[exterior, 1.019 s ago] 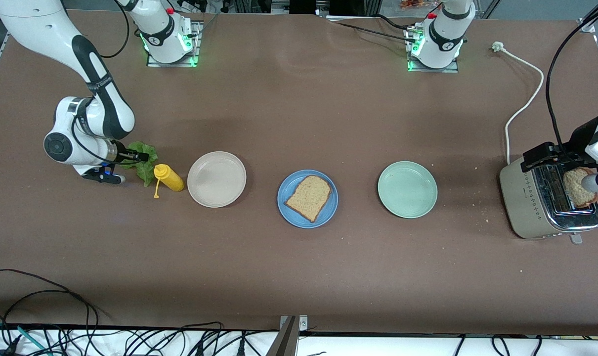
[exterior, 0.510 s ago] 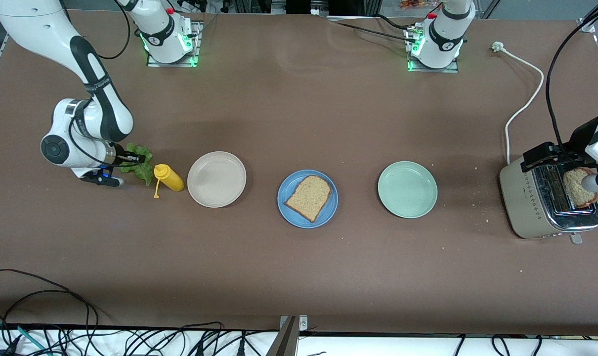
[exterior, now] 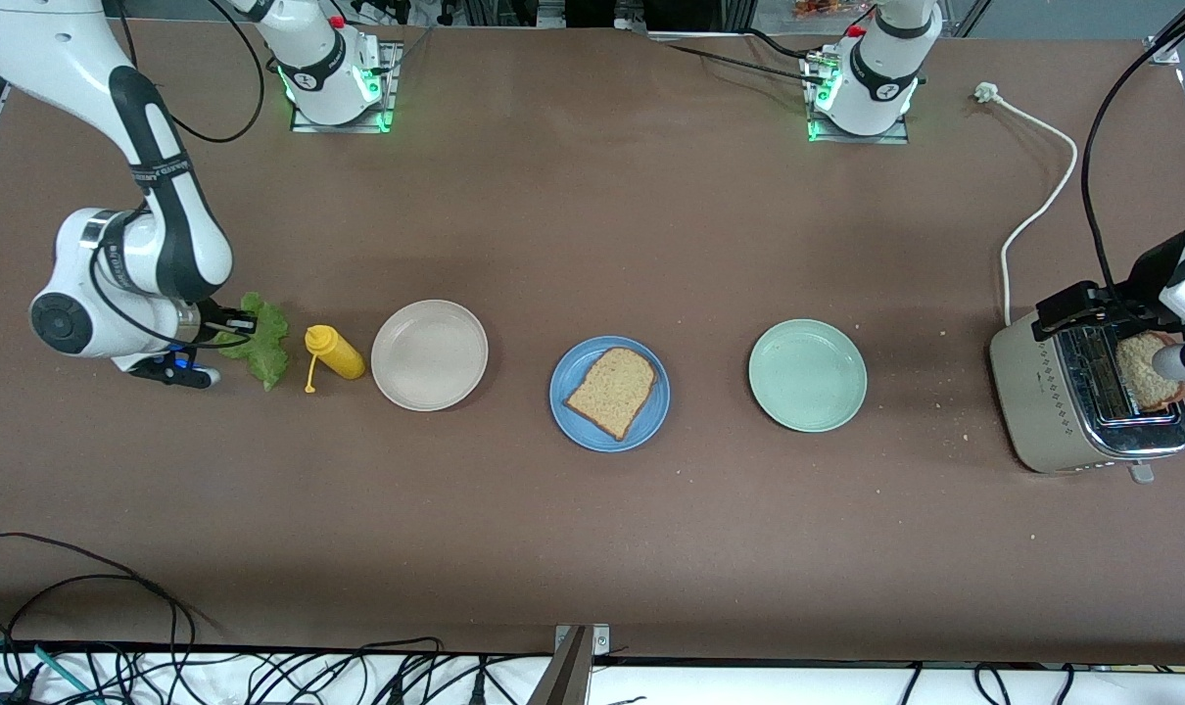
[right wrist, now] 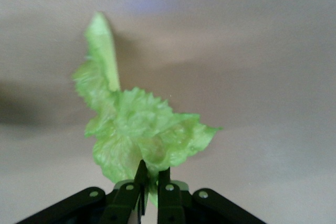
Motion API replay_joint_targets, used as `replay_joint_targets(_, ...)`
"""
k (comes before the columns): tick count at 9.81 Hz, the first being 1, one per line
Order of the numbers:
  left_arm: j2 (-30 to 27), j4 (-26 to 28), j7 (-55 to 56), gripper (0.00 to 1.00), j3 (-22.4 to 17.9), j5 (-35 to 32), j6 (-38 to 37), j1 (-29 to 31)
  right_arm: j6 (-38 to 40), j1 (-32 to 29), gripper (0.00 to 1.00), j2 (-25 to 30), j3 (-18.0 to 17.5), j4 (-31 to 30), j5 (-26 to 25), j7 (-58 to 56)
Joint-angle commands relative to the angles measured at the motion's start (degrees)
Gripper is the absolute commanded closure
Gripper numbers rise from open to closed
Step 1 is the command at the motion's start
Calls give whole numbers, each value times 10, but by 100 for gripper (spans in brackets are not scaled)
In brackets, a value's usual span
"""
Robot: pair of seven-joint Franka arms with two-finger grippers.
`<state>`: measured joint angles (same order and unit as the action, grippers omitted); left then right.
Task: Make sandwich in blue plate with both arms
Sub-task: 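Lift the lettuce with the right gripper and carry it over the bread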
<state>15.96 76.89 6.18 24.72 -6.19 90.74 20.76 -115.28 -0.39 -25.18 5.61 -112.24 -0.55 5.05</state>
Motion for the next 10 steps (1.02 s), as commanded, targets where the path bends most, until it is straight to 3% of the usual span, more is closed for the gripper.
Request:
replay_joint_targets(1,-3,-8,-13,0,-1,4,-13,0,121,5,89,-8,-3,109,3,-2)
replay_joint_targets(6,-3,-8,-13,0,-1,4,-13,0,364,54,89,-1,-4,330,5,29)
replay_joint_targets(10,-3,-8,-13,0,-2,4,-13,0,400,103,89,9,-5,359,135,163)
